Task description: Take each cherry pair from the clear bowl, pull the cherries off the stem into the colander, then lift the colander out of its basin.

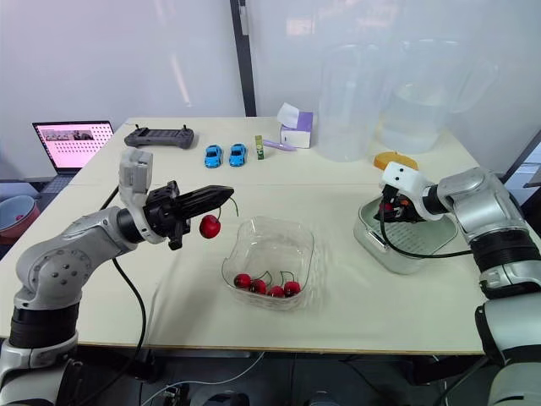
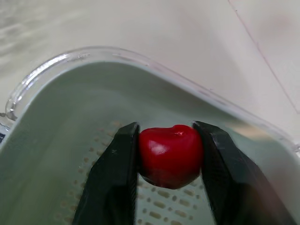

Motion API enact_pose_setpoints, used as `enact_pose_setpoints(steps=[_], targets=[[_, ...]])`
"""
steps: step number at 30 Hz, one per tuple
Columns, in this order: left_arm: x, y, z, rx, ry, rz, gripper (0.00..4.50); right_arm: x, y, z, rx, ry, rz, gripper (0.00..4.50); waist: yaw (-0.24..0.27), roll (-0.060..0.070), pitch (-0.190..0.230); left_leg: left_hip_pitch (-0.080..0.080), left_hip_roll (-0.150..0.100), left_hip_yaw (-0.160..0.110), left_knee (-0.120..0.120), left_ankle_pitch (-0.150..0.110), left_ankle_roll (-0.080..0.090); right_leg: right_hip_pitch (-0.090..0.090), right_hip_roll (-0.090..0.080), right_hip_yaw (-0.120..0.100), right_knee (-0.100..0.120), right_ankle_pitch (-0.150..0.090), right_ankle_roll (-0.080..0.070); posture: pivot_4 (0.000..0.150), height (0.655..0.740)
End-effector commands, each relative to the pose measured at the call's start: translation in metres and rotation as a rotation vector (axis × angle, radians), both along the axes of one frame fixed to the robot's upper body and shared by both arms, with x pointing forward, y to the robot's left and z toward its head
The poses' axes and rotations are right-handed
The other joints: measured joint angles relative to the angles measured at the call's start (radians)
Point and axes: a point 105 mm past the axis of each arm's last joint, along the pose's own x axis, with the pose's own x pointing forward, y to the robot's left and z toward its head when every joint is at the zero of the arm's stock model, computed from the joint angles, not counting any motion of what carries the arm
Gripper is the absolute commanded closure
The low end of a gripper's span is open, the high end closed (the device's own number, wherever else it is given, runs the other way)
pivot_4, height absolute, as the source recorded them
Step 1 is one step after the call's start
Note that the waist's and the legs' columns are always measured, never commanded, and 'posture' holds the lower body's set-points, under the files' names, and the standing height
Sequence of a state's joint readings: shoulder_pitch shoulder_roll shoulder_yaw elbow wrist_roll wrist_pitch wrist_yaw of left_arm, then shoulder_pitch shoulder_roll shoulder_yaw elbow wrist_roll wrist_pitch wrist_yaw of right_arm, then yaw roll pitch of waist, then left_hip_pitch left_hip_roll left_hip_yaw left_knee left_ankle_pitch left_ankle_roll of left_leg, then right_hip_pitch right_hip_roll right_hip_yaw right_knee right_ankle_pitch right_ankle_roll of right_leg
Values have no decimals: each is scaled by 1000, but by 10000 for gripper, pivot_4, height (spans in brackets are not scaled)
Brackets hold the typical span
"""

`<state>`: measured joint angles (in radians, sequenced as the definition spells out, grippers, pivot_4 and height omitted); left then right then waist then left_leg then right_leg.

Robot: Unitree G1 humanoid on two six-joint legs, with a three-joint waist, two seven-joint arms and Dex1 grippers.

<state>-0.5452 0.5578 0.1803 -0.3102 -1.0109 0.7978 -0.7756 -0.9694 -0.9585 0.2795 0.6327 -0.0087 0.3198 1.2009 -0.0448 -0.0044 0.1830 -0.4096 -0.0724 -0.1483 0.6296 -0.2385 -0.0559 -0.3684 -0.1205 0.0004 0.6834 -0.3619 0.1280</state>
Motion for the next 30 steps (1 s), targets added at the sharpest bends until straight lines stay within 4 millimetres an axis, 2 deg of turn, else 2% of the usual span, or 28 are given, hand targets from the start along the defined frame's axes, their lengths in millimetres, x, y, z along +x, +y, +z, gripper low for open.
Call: enact_pose_setpoints(steps=[1, 3, 8, 11, 14, 16, 20, 24, 30], targets=[[-5, 2, 8, 2, -56, 12, 45000, -3, -7, 28, 11, -64, -5, 10271, 1, 0, 0, 0, 0, 0, 0, 0, 0, 0, 0, 0, 0, 0, 0, 1500, 7400], [-3, 1, 9, 1, -56, 11, 45000, -7, -9, 39, 25, -72, -2, 361, 1, 0, 0, 0, 0, 0, 0, 0, 0, 0, 0, 0, -1, 0, 0, 1500, 7400], [-2, 0, 14, -14, -58, -1, 45000, -24, -9, 71, 67, -92, 32, 361, 2, 0, 0, 0, 0, 1, 0, 0, 0, 0, 0, 1, -1, 0, 0, 1500, 7400], [-1, -1, 16, -18, -59, -8, 45000, -43, 16, 89, 171, -83, 157, 361, 0, 0, 0, 0, 0, 1, 0, 0, 0, 0, 0, 1, -1, 0, 0, 1500, 7400], [0, -2, 17, -24, -57, -17, 45000, -64, 52, 94, 262, -52, 312, 361, 2, 0, 0, 0, 1, 1, 0, 0, 0, 0, 0, 1, -1, 0, 0, 1500, 7400], [1, -5, 18, -31, -56, -28, 45000, -80, 93, 88, 365, -8, 442, 361, 2, 0, 0, 0, 1, 1, 0, 0, 0, 0, 0, 1, -1, 0, 0, 1500, 7400], [2, -9, 21, -58, -53, -45, 45000, -98, 151, 64, 526, 58, 564, 361, 3, -1, 0, 0, 1, 0, 1, 0, 0, 1, 0, 0, 0, 0, 1, 1500, 7400], [3, -14, 22, -73, -51, -50, 45000, -102, 186, 41, 602, 88, 574, 361, 10, -1, 0, -1, 1, -1, 1, 0, 0, 1, -1, 0, -1, 1, 2, 1500, 7400], [3, -16, 23, -77, -55, -54, 45000, -107, 218, 43, 783, 116, 569, 361, 3, -2, 0, -1, 0, -2, 1, 0, 0, 0, -2, 0, 0, 2, 3, 1500, 7400]])
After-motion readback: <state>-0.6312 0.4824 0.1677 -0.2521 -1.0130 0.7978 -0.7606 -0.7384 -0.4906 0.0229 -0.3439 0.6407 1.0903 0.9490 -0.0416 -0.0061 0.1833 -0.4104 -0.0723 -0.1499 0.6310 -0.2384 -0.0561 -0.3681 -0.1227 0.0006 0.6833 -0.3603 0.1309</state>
